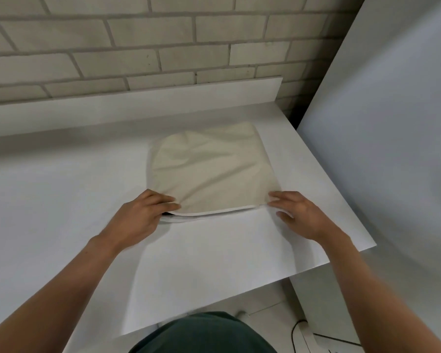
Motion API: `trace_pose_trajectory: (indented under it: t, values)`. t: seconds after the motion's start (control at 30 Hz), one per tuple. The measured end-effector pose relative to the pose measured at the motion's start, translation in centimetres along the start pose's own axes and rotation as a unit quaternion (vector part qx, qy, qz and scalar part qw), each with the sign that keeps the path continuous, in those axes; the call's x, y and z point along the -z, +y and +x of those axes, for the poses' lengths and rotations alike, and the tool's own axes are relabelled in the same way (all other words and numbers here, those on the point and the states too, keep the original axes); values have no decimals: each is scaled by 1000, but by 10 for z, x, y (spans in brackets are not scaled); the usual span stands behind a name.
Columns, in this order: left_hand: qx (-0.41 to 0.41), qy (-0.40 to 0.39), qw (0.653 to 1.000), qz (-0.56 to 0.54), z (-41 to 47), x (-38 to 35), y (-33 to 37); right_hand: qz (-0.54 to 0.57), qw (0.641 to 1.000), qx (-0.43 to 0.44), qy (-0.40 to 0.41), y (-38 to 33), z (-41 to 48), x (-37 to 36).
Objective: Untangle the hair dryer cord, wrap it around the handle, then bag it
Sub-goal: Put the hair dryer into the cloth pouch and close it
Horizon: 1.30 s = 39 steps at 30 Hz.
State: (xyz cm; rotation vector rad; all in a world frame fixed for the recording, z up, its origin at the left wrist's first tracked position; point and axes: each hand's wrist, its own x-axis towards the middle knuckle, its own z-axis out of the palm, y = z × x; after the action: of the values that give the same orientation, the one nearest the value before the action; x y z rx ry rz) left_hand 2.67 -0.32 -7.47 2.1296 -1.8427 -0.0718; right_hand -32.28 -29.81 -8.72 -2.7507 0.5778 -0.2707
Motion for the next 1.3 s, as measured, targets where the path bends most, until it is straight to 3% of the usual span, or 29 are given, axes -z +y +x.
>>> trace_pose_trajectory:
  t: [0.23, 0.43, 0.53, 0.63, 0.73, 1.0, 1.2, 1.3]
  values:
    - [60, -36, 997, 12, -1, 0, -2, 27, 999, 3, 23, 7, -14, 0]
    - [96, -119, 987, 54, 26, 17, 26, 28, 998, 17, 53, 3, -9, 1]
    - [70, -63, 994, 55, 42, 18, 54, 14, 998, 19, 59, 3, -8, 2]
    - [31, 4, 999, -44, 58, 15, 110, 50, 995, -18, 89, 0, -12, 2]
    - [1, -36, 993, -116, 79, 5, 160, 74, 992, -50, 92, -6, -17, -1]
    - [-19, -124, 989, -85, 122, -33, 198, 61, 983, -139, 104, -30, -16, -5]
    - [-35, -109, 989, -92, 133, -46, 205, 157, 956, -234, 78, -46, -21, 26]
    - [-29, -58, 991, -113, 137, -49, 208, 230, 937, -254, 68, -60, -14, 43]
